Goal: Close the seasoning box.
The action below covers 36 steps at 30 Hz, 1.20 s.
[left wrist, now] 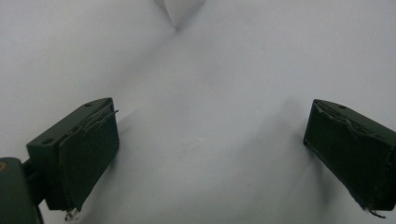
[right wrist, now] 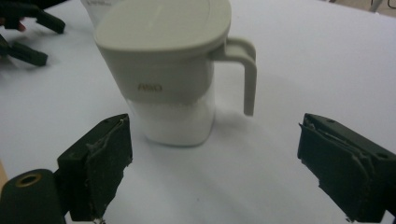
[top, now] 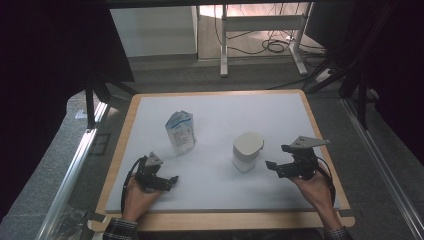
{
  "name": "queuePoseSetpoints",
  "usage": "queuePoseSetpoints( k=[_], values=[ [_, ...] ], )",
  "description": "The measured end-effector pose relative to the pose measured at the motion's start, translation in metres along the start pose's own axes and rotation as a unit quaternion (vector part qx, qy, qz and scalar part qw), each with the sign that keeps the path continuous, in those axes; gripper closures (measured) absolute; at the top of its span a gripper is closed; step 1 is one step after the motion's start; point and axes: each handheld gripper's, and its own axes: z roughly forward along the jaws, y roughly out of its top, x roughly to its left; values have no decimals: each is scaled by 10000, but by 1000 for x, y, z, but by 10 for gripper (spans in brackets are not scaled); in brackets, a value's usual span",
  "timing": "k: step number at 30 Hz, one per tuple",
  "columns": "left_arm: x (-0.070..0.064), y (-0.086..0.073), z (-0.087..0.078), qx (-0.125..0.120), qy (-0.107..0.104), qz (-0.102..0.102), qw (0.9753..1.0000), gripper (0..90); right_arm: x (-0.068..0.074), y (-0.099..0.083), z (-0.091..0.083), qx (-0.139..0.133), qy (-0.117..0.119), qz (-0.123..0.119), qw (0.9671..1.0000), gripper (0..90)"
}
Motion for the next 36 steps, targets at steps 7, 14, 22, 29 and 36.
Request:
queuePoseSetpoints(
  k=[7, 14, 22, 29, 36],
  values=[
    [0, 0, 0, -5, 16, -1, 10000, 28, 5, -18, 2, 178, -181, 9, 9997, 65],
    [0, 0, 0, -7, 36, 2, 10000, 25, 6, -38, 11, 400, -303, 97, 9987, 56],
    [0, 0, 0, -10, 38, 3, 10000, 25, 7, -56, 23, 589, -346, 113, 9976, 55],
    [0, 0, 0, -6, 33, 15, 10000, 23, 12, -61, 32, 827, -515, -131, 9952, 53],
    [0, -1, 0, 0, 24, -23, 10000, 19, 13, -62, 32, 815, -521, -125, 9952, 53]
  ],
)
